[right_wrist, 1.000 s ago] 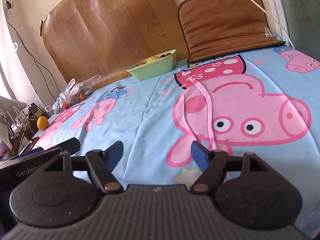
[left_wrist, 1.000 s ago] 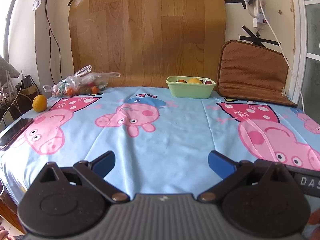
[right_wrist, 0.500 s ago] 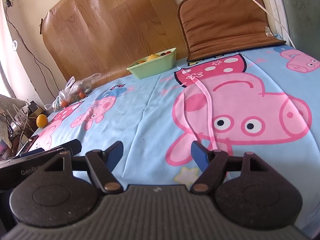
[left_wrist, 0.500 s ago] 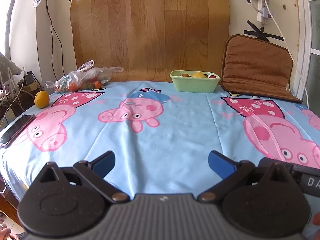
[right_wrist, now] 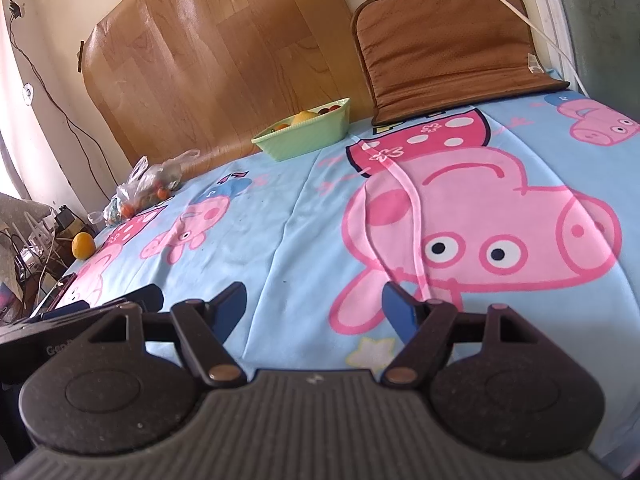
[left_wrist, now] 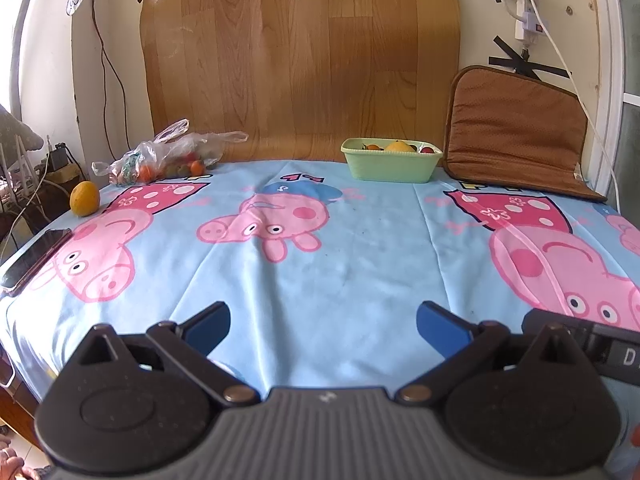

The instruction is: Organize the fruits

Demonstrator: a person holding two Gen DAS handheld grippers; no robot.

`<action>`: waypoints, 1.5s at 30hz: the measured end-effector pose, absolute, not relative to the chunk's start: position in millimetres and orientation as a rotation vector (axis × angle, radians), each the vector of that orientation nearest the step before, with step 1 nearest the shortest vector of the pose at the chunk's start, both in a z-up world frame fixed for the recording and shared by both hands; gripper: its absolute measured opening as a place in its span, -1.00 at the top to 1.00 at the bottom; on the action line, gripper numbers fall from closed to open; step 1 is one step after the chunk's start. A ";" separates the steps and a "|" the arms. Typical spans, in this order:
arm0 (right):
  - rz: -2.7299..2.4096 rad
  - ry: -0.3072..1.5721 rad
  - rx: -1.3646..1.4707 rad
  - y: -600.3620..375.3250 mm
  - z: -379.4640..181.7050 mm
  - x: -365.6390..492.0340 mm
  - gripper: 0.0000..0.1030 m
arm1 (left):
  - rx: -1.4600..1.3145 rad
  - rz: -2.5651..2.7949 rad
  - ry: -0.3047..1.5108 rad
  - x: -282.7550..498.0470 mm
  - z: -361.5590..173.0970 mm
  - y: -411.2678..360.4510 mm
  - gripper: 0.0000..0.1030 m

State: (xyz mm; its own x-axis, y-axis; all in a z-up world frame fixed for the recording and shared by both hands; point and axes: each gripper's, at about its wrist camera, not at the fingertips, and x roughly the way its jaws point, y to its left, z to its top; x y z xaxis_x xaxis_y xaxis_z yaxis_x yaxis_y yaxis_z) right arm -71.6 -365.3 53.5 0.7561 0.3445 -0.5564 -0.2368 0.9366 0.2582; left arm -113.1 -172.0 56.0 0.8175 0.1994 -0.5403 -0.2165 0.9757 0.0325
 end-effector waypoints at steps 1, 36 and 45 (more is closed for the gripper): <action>0.319 0.637 0.175 -365.3 53.8 -71.8 -0.49 | -0.028 0.222 0.573 -112.9 55.5 -172.4 -1.00; 0.317 0.634 0.180 -366.5 54.8 -71.6 -0.49 | -0.027 0.245 0.519 -118.2 59.9 -171.0 -1.00; 0.316 0.623 0.170 -365.7 55.9 -72.6 -0.49 | -0.025 0.247 0.552 -115.0 55.2 -168.9 -1.00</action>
State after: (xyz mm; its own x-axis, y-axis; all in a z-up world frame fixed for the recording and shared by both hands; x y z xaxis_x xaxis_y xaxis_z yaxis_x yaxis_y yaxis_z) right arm -72.6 -365.7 55.9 0.7666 0.3401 -0.5446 -0.2385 0.9383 0.2503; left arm -115.0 -168.9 55.2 0.8226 0.2259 -0.5219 -0.2392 0.9700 0.0428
